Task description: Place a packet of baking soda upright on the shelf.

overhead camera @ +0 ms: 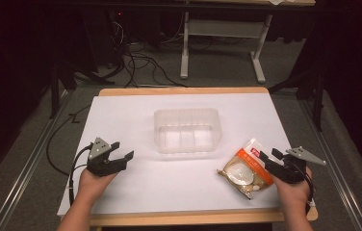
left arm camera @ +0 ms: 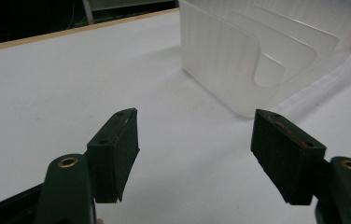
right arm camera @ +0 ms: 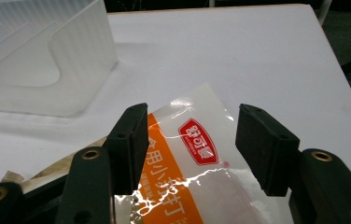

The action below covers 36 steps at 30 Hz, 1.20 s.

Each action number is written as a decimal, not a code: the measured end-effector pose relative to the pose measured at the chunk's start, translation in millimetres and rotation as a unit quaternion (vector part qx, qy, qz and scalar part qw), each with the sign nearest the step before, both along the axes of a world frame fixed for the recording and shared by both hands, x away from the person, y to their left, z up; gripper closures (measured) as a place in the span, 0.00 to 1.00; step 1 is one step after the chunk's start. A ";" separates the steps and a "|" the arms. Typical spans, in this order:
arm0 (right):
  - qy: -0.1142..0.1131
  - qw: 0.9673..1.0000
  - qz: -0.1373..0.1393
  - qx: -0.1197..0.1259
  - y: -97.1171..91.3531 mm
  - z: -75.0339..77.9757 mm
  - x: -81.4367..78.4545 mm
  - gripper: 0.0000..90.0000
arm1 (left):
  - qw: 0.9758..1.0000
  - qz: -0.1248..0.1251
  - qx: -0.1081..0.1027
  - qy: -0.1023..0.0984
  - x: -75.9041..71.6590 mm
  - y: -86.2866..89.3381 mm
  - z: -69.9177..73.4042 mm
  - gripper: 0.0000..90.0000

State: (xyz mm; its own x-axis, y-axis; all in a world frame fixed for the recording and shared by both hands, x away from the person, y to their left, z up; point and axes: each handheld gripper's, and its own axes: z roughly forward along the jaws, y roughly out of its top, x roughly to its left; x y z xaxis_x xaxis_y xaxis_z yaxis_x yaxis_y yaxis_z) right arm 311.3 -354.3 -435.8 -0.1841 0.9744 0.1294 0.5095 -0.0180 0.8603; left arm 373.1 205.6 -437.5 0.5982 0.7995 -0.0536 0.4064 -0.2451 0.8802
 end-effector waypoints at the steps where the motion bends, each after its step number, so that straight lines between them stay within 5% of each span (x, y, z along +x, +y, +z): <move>1: -0.001 1.000 -0.001 -0.003 -0.8 0.0 -0.8 0.49 | 1.000 0.000 0.000 0.000 0.0 0.0 0.0 0.36; 36: 0.004 1.000 0.008 -0.016 -2.2 -2.1 -0.7 0.49 | 1.000 -0.013 0.022 0.006 3.4 -3.5 -3.9 0.36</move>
State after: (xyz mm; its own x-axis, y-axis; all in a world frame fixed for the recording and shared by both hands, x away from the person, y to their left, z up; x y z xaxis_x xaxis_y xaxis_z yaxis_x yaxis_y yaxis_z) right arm 310.6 -356.5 -437.9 -0.1978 0.9751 0.1002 0.5170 0.0169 0.8558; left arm 376.5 202.1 -441.4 0.6188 0.7851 -0.0267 0.4101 -0.2939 0.8634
